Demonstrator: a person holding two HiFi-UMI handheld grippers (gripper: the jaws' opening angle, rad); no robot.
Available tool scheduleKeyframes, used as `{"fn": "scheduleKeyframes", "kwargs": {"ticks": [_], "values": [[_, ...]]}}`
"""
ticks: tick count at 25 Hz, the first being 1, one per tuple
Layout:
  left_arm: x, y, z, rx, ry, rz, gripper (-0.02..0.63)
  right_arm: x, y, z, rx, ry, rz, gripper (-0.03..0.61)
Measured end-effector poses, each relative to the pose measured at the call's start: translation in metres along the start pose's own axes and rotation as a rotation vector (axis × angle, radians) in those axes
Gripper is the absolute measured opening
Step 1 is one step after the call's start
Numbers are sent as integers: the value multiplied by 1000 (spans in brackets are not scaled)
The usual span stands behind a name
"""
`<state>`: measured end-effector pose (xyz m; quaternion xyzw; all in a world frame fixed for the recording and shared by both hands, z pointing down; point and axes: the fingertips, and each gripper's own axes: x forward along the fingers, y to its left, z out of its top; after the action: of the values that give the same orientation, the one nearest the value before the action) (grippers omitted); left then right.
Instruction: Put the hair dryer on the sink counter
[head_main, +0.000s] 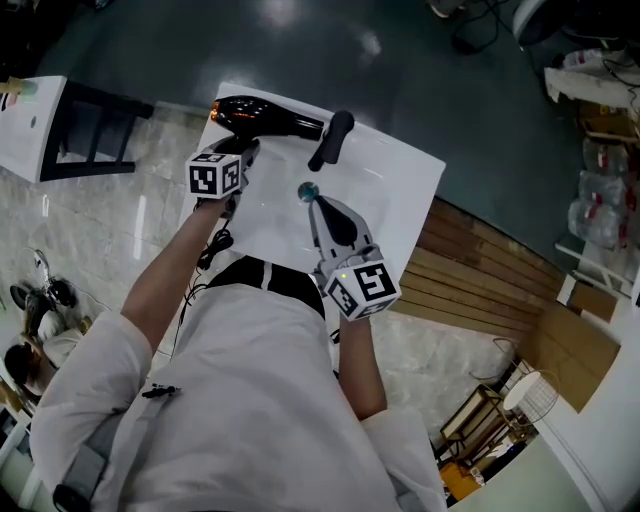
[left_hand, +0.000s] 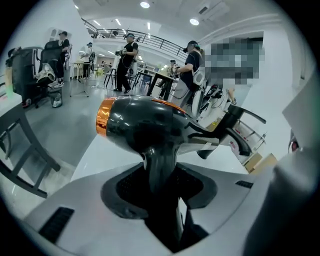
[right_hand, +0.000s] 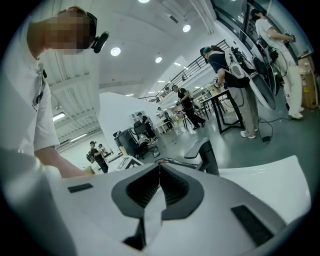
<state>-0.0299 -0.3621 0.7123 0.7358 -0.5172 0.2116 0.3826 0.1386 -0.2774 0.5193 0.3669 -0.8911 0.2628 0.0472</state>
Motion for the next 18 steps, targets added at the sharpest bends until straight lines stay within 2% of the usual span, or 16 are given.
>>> {"fn": "scheduleKeyframes", "kwargs": {"ticks": [7, 18], "values": [[21, 12, -7, 5, 49, 28, 170, 6, -10, -5, 10, 12, -2, 8], [32, 15, 15, 29, 63, 20, 170, 11, -22, -4, 28, 12, -8, 8]]}}
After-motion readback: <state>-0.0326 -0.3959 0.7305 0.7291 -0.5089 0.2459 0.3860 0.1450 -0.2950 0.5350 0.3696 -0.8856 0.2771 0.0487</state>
